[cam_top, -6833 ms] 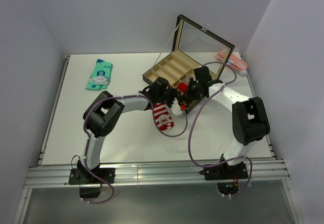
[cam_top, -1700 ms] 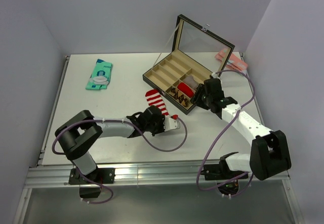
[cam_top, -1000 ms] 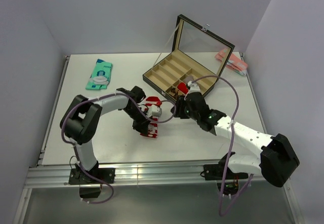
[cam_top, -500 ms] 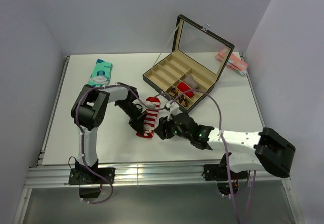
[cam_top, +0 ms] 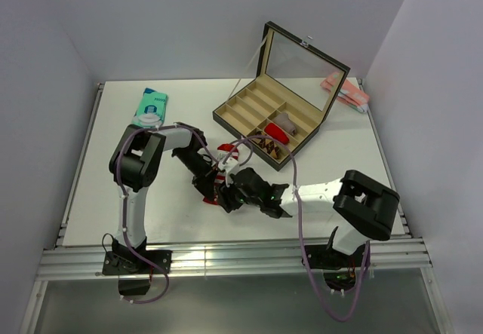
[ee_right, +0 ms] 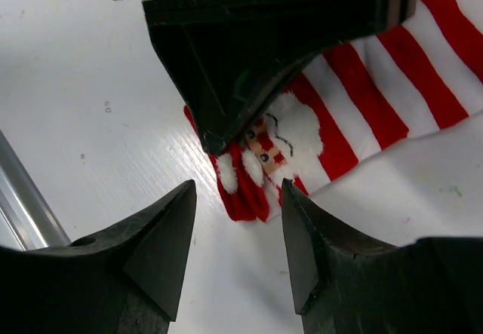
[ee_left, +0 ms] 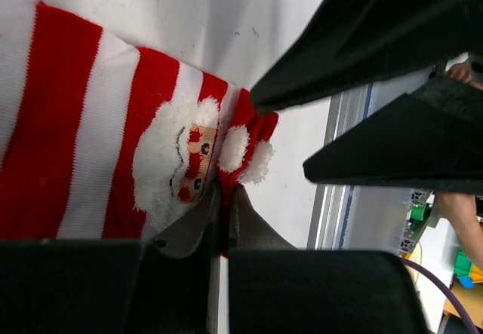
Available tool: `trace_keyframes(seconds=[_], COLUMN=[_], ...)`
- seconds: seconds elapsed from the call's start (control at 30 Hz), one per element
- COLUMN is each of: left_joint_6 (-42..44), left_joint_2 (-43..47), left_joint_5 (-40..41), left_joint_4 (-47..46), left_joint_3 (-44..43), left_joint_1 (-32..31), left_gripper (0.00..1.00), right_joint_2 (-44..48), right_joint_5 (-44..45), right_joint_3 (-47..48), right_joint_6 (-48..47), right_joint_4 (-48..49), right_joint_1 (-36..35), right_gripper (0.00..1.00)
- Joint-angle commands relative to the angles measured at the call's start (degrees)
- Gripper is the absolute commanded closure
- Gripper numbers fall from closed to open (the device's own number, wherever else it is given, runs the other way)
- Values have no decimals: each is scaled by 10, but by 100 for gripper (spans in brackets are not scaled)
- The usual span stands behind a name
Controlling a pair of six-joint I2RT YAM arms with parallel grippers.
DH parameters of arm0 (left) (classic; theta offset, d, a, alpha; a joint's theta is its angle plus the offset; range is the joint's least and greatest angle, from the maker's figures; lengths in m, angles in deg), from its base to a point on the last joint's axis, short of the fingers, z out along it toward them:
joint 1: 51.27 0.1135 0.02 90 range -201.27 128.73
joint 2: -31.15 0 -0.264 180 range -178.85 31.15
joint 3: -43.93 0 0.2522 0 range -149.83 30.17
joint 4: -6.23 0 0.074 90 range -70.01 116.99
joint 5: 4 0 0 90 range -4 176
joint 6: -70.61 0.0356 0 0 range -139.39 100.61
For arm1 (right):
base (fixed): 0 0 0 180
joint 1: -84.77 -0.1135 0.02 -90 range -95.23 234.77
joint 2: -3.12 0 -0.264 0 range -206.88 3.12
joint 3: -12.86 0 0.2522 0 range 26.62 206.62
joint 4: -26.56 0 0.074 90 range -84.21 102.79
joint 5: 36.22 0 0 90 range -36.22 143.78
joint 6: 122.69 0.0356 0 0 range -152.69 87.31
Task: Roll the socks
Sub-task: Roll the sock at the center of the board.
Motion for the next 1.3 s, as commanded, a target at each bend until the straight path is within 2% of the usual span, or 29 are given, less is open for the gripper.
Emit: trace_keyframes(seconds=[0.0, 0.43, 0.53, 0.67, 0.73, 0.77, 0.83, 1.03, 1.27], left_joint_6=[15, 15, 17, 19, 11, 5, -16, -140, -244], left_joint_2=[-21, -34, -38, -42, -34, -30, -8, 91, 212], left_joint_5=[34, 35, 33, 27, 22, 19, 19, 22, 46], left_joint_4=[-21, -3, 5, 11, 4, -11, -39, -205, -375], left_joint_3=[-14, -29, -34, -39, -34, -31, -14, 65, 149], left_joint_1=[5, 6, 7, 8, 9, 11, 13, 29, 55], left_gripper=[100, 100, 100, 100, 100, 98, 94, 81, 79], right_joint_2=[-18, -85, -97, -114, -119, -120, -119, -122, -114], right_joint_5=[5, 37, 37, 50, 54, 55, 53, 10, -82], right_joint_3=[37, 48, 52, 61, 58, 56, 50, 49, 37], right_joint_6=[-35, -37, -36, -34, -27, -22, -17, -2, 25], right_joint_4=[9, 5, 4, -6, -4, -1, 2, -10, -14], right_joint_1=[-12, -30, -32, -36, -38, -37, -37, -30, 5], right_gripper=[44, 45, 48, 60, 75, 83, 88, 91, 92])
